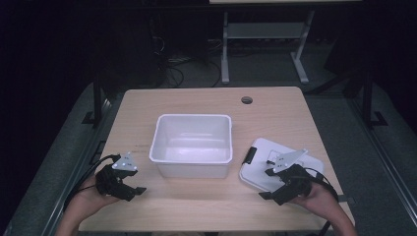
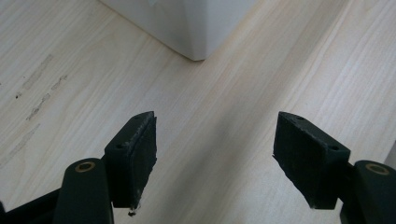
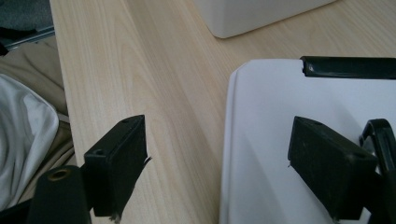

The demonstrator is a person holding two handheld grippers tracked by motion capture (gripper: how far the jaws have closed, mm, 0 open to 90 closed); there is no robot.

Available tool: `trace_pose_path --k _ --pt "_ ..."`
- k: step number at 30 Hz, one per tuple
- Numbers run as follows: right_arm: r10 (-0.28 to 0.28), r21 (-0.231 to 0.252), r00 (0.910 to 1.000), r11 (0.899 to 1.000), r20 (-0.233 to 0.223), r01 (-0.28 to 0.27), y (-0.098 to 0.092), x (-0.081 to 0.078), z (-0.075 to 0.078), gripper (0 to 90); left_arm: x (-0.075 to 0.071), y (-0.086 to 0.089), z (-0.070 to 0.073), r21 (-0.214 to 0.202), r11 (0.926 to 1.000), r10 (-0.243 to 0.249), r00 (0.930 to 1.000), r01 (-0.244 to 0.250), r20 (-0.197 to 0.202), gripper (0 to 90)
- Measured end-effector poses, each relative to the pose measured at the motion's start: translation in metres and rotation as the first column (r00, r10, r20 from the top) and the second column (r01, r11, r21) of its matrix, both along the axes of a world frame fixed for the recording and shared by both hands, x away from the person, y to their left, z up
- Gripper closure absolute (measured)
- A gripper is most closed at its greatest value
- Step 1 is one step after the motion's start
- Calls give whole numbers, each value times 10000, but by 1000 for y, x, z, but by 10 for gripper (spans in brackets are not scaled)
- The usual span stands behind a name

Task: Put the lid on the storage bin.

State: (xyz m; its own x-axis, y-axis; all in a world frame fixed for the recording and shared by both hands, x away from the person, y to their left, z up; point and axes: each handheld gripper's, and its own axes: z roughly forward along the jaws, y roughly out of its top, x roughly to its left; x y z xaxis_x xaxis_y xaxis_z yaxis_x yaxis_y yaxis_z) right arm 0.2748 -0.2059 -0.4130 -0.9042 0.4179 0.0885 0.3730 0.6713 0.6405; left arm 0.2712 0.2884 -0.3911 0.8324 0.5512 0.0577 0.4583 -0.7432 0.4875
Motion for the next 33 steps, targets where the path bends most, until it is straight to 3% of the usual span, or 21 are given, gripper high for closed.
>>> trace_pose_path --k 24,33 --pt "55 -421 9997 9991 258 -44 0 12 22 190 -3 -4 -7 -99 9999 -91 9994 94 340 288" --pt "161 -692 9990 9975 418 -132 2 15 34 191 -8 -4 -14 -313 9995 -27 9992 40 404 289"
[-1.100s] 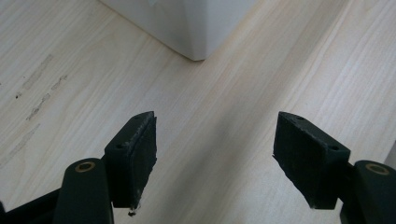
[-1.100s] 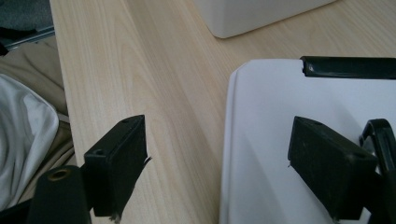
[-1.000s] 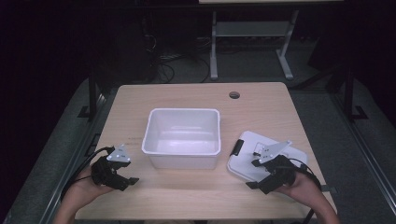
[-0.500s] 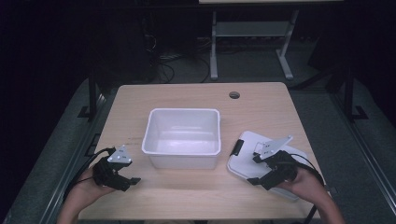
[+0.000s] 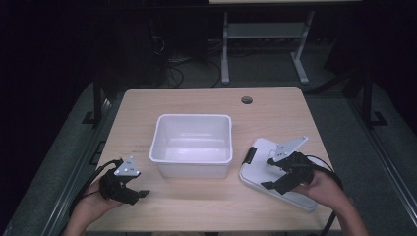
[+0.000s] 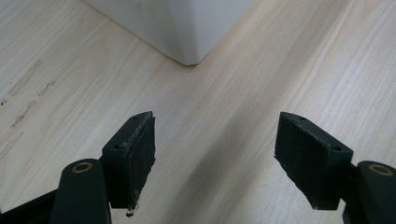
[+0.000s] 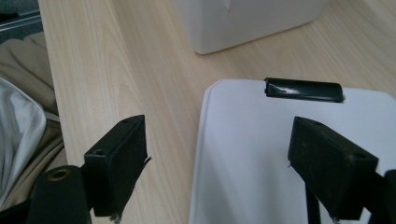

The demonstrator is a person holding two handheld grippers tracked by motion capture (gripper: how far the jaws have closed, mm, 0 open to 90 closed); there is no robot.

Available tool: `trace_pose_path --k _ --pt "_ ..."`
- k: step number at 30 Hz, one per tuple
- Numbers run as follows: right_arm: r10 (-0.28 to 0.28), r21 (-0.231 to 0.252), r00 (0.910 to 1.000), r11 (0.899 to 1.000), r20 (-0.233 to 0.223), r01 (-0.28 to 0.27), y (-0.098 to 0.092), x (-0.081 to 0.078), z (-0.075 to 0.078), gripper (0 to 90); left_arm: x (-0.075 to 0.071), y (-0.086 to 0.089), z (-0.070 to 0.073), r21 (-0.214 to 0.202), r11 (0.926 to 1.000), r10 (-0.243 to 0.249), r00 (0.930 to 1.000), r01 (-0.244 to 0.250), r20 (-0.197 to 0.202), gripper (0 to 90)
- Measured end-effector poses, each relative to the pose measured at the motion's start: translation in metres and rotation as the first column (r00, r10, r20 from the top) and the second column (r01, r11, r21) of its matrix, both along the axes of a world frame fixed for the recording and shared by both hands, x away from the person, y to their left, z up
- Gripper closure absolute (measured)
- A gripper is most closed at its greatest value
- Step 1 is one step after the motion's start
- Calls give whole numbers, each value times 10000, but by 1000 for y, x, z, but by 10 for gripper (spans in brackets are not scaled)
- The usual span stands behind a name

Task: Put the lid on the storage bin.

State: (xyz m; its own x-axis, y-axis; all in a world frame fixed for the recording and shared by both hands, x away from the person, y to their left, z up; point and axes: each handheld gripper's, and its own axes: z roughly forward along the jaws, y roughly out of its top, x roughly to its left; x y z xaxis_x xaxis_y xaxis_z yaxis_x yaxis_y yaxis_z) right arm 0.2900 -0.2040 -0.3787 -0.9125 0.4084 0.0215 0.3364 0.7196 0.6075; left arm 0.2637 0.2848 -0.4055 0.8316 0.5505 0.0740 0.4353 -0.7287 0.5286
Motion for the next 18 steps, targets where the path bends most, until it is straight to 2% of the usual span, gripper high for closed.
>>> trace_pose_path --k 3,9,13,18 --pt "32 -35 10000 10000 30 -32 0 1 4 191 0 0 -1 90 10000 -2 10000 2 -51 288" --pt "-32 -86 9999 10000 119 33 -4 5 11 199 -1 0 0 0 10000 13 10000 -13 28 289" --pt "-178 -247 9994 9995 299 185 -7 7 13 213 -3 1 1 -43 10000 49 10000 -49 44 288" --pt "-406 -394 9989 9984 251 416 -14 12 13 232 -4 2 1 -9 10000 75 10000 -75 53 289"
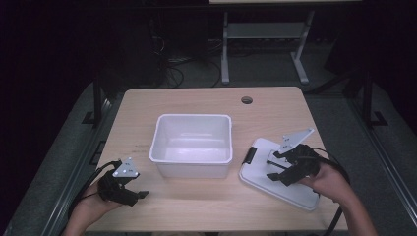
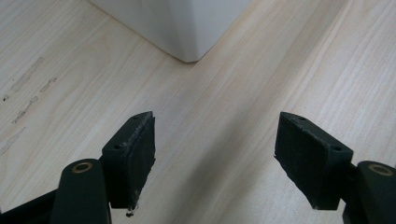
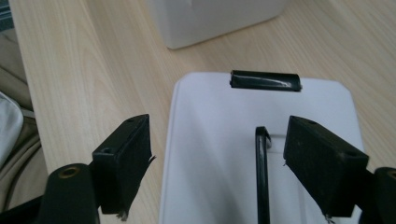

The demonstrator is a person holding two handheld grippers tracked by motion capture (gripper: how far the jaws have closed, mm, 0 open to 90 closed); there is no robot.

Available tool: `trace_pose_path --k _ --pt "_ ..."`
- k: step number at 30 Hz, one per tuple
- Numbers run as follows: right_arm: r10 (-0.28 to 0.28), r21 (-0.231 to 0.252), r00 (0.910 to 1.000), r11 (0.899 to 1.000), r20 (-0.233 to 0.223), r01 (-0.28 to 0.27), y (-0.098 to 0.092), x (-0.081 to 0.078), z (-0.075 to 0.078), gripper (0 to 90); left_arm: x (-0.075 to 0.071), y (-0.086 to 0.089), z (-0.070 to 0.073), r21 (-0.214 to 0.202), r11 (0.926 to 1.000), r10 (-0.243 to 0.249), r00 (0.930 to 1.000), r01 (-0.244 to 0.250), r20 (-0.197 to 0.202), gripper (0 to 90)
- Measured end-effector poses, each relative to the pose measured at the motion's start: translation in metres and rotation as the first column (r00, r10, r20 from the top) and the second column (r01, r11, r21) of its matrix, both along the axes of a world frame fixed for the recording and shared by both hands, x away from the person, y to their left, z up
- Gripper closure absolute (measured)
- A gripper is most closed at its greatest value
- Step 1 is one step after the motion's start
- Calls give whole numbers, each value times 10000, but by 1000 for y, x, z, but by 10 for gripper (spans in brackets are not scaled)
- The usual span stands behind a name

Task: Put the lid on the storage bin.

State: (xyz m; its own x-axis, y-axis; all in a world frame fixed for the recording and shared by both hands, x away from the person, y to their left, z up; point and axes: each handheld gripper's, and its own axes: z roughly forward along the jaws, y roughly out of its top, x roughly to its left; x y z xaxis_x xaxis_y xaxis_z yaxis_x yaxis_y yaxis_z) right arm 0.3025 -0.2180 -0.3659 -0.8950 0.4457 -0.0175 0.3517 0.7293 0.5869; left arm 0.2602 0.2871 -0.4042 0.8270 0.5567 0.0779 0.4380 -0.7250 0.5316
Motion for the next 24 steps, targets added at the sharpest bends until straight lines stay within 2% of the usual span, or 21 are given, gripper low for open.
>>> trace_pose_path --k 9,17,24 --pt "-280 -385 9995 9989 -136 274 -10 5 -10 321 -1 3 -1 -84 9999 73 10000 -73 -2 288" --pt "-564 -599 9978 9967 -355 542 -19 13 -22 486 -1 2 -1 -92 10000 37 10000 -36 11 288" --pt "-784 -816 9954 9939 -549 737 -25 21 -28 580 -2 3 0 -78 10000 27 10000 -27 69 289"
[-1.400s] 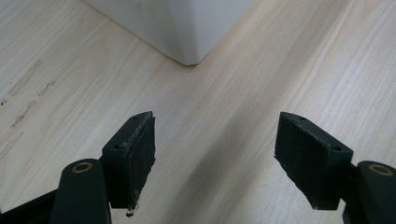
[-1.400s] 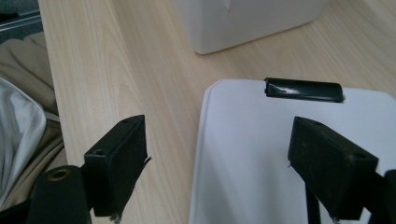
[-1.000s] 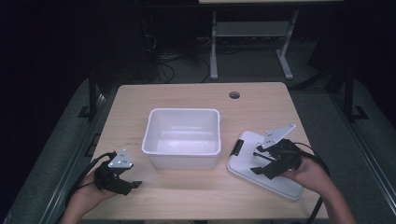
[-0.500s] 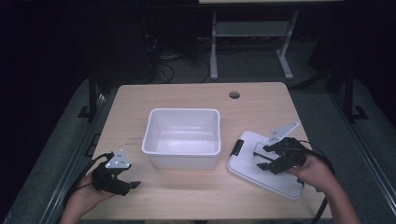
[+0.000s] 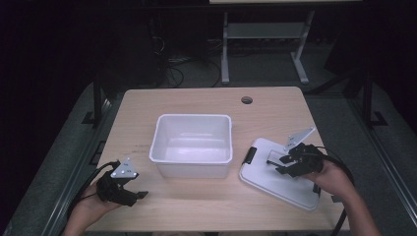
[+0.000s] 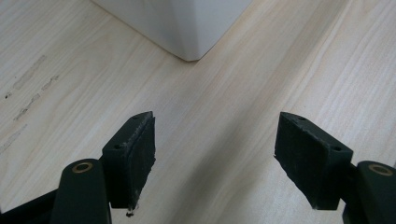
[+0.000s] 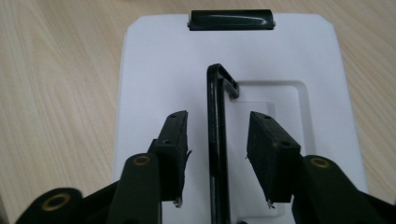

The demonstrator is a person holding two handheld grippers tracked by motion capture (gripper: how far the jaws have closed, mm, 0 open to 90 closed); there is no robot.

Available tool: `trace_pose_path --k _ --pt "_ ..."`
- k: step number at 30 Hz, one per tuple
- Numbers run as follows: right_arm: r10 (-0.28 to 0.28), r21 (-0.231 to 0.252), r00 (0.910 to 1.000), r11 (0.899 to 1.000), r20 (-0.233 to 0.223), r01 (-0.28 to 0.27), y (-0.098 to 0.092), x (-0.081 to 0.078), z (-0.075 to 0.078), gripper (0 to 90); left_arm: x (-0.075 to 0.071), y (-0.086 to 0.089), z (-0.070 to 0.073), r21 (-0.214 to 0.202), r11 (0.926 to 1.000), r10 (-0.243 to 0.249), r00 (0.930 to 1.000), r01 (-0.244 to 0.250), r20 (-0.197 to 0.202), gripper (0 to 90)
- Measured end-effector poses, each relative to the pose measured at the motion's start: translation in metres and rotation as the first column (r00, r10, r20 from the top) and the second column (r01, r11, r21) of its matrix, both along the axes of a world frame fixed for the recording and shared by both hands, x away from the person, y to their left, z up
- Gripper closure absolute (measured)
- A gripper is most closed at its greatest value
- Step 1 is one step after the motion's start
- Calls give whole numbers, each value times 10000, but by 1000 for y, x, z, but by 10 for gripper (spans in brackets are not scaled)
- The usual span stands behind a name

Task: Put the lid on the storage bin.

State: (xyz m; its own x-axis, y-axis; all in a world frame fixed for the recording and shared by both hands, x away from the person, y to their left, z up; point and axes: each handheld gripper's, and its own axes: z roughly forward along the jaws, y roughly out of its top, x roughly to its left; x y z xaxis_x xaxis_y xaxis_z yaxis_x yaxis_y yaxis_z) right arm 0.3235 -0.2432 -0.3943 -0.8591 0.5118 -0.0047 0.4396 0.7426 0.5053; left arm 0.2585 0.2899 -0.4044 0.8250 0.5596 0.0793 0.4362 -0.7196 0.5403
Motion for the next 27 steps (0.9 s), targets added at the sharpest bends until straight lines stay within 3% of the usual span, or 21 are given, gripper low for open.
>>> trace_pose_path --k 11,21,27 --pt "-375 -16 9992 9993 -106 375 -9 8 -3 656 0 2 1 -57 10000 54 10000 -54 42 290" --pt "-222 -333 9993 9992 -290 212 -8 14 -10 766 1 6 1 -95 9999 73 10000 -73 -25 290" --pt "-166 -266 9994 9995 -305 158 -10 18 -12 820 1 6 1 -140 9999 43 10000 -43 -8 291"
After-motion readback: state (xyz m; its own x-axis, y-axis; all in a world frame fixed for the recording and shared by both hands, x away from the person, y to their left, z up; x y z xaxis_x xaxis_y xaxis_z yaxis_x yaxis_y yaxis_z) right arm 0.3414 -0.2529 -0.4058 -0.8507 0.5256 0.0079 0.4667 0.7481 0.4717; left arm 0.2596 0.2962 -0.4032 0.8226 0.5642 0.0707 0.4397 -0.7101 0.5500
